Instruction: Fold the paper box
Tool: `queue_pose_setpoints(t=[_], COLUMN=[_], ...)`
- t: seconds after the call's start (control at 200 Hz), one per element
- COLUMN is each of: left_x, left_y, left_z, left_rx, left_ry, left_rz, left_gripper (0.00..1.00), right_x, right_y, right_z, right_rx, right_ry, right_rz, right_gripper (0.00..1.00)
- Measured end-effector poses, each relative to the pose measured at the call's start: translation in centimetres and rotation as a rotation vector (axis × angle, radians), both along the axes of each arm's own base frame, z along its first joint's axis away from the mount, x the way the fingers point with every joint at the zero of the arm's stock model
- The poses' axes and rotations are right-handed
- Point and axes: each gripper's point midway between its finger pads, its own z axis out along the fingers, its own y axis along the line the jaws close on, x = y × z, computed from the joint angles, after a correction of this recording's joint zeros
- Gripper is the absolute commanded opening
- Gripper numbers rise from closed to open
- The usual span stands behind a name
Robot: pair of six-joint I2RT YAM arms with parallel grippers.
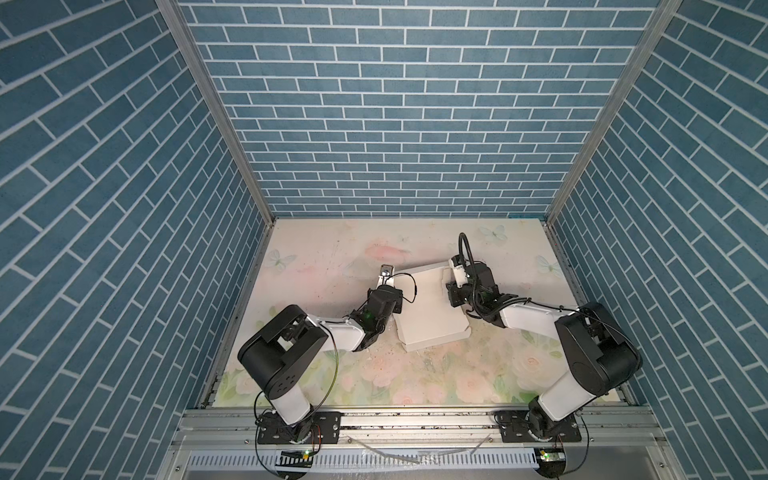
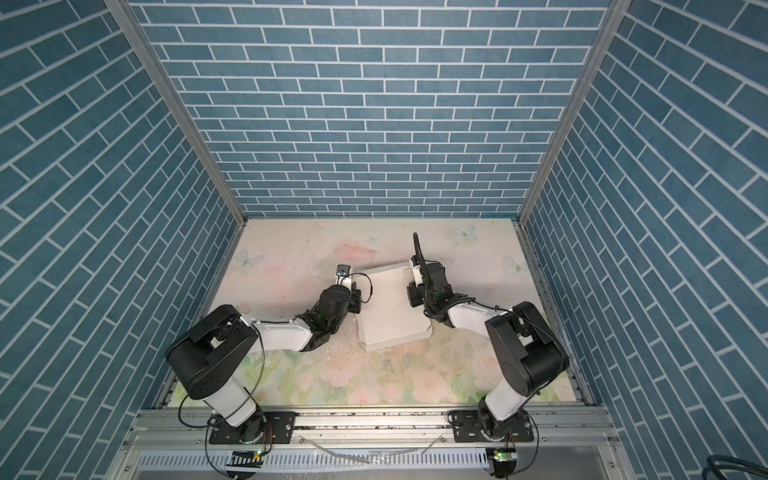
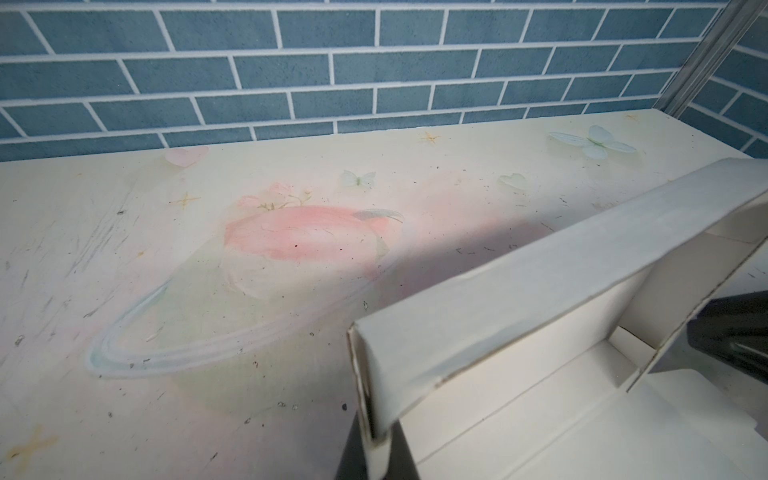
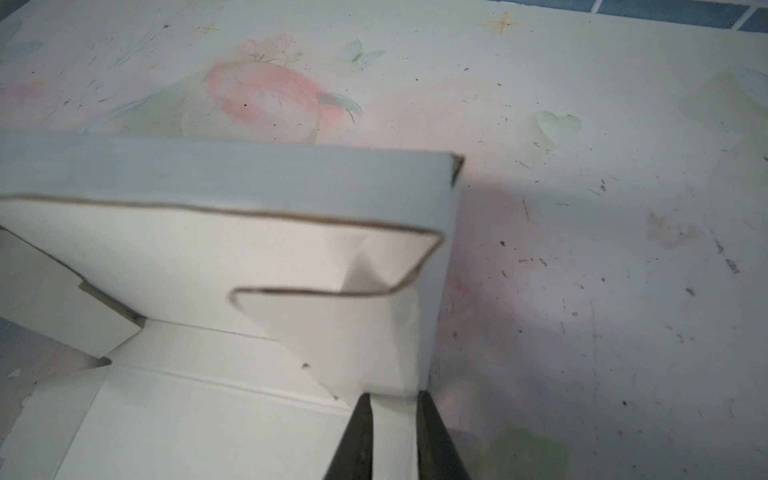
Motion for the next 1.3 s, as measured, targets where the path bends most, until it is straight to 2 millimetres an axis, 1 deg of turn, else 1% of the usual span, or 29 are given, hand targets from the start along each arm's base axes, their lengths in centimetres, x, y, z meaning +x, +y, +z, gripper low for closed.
queue_pose_setpoints(t=[0.12, 0.215, 0.545, 0.985, 1.16, 1.3], left_x=[0.0, 0.0, 0.0, 0.0, 0.1, 0.0], left_y=[-0.1, -0.1, -0.2, -0.2, -0.1, -0.1], left_z=[0.0, 0.0, 0.1, 0.0, 0.0, -0.1], left_rx=[0.000, -0.001, -0.001, 0.029, 0.043, 0.059], left_ry=[-0.001, -0.002, -0.004, -0.013, -0.019, -0.027], left_rz=[-0.004, -0.005, -0.012, -0.021, -0.021, -0.012], left_gripper=[0.00, 0.00, 0.00, 0.00, 0.00, 0.00], right_x=[0.1, 0.2, 0.7, 1.2, 1.2, 0.8], right_y=[-0.1, -0.2, -0.4, -0.3, -0.7, -1.4], right_z=[0.0, 0.1, 0.6, 1.2, 1.1, 0.5], right_rx=[-0.005, -0.012, -0.036, -0.049, -0.043, -0.049], right_ry=[-0.003, -0.009, -0.040, -0.083, -0.086, -0.074], right_rz=[-0.006, -0.006, -0.013, 0.007, 0.004, -0.004], right_gripper=[0.29, 0.33, 0.37, 0.37, 0.39, 0.39])
